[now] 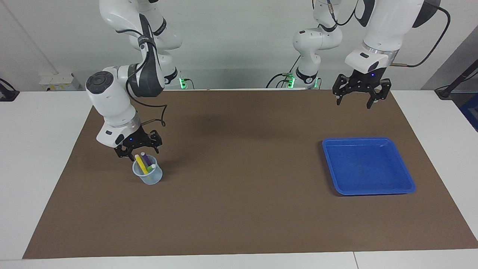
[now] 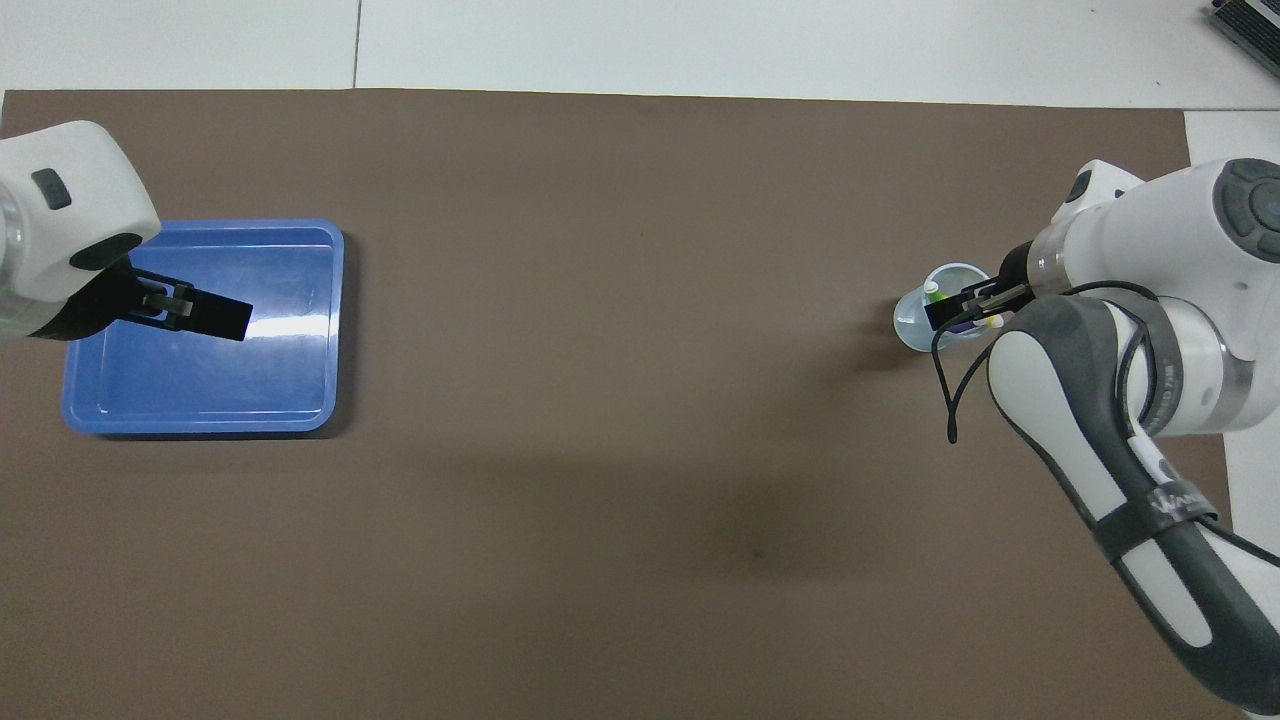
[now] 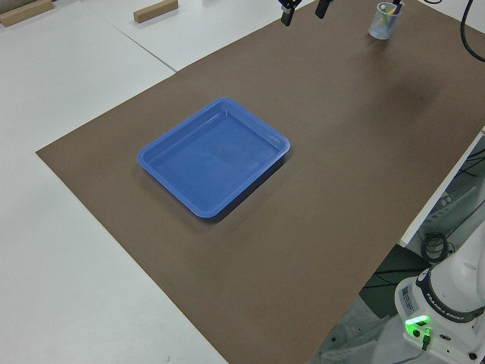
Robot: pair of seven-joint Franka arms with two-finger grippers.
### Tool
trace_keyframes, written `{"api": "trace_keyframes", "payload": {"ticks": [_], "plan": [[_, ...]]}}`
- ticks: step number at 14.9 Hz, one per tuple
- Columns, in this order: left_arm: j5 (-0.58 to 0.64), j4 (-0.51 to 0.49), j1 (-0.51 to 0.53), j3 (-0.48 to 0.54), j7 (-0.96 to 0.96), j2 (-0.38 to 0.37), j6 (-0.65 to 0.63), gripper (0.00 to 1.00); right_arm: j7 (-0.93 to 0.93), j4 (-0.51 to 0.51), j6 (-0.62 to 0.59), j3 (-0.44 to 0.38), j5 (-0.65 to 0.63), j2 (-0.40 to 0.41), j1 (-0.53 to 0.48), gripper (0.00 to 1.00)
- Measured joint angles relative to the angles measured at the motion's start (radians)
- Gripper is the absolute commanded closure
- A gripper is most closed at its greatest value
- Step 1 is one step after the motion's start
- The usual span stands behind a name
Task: Right arm passes pens to left for tray arrangement
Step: 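Reach the right gripper down into the white cup toward the purple pen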
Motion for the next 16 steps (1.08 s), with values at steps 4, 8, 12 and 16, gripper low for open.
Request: {"api": "trace_keyframes", "payload": {"ticks": [4,8,12,16], "plan": [[0.000,-0.004,-0.001,-0.002,-0.001,-0.001,0.000,0.00,-0.003,-0.010,0.000,0.000,0.000,0.000,0.000,0.15],[0.000,-0.009,-0.001,-0.003,-0.001,-0.003,0.000,0.00,-0.004,-0.028,0.014,0.000,0.000,0.000,0.000,0.29],[0.000,-0.013,-0.001,-0.003,-0.001,-0.004,0.000,0.00,-0.038,-0.047,0.039,0.000,0.000,-0.001,-0.001,0.45],[0.000,-0.013,-0.001,-0.003,-0.001,-0.005,0.000,0.00,-0.054,-0.047,0.039,-0.001,0.000,-0.003,-0.005,0.64]]}}
